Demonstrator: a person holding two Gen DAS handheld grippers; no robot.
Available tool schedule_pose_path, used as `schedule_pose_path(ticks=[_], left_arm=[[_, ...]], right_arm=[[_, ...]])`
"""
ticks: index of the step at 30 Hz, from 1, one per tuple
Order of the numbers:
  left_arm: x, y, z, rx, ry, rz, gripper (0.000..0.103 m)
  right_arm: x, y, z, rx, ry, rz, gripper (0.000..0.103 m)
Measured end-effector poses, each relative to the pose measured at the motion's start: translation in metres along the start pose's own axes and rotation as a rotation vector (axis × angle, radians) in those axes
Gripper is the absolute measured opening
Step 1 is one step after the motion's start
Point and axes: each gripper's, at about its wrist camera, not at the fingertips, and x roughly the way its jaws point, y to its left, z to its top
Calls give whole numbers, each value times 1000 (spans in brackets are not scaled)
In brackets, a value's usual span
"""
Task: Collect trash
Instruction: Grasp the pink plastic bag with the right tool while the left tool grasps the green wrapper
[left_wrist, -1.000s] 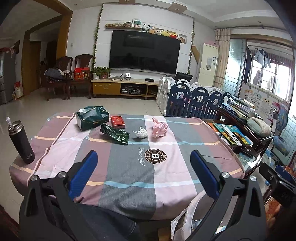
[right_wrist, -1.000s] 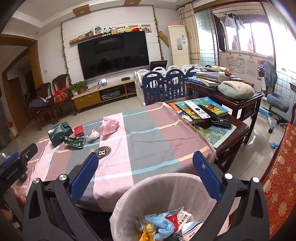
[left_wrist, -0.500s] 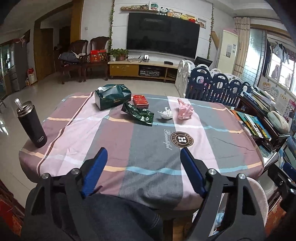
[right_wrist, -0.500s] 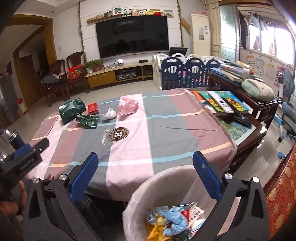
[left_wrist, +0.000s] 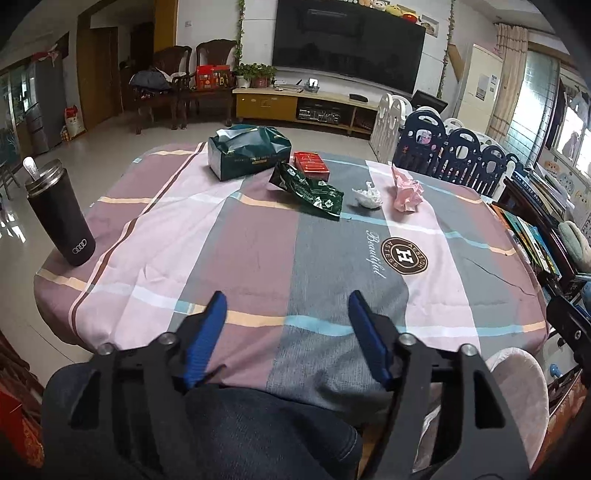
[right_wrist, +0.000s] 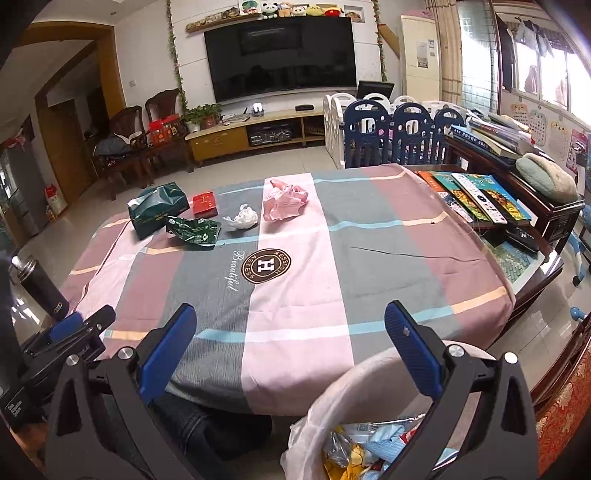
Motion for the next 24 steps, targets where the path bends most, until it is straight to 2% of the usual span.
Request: schedule_pose_path(ticks=[1, 3, 7, 9, 12, 15, 19, 22, 24], left_arm=[[1, 3, 4, -13, -13, 9, 85], [6, 10, 14, -38, -37, 26, 88], [29, 20, 43, -79, -8, 14, 96], [46, 24, 61, -104, 6, -6, 96], [70, 27, 88, -101, -1, 28, 97], [94, 34, 105, -82, -19, 52, 97], [113, 50, 92, -93, -52, 51, 97], [132, 55, 87, -102, 33, 19, 97], [137, 53, 91, -94, 37, -13, 97]], right_arm=[[7, 0, 7, 9, 8, 3, 99], [23, 1, 23, 24, 27, 10, 99], [70, 9, 61, 32, 65, 33, 99], [103, 19, 79, 8, 100, 50, 99], [154, 32, 99, -17, 155, 50, 99], [204, 38, 120, -27, 158, -17, 99], [269, 31, 144, 7, 190, -92, 99], [314, 24, 149, 38, 260, -128, 99], [338, 22, 146, 41, 304, -149, 83]])
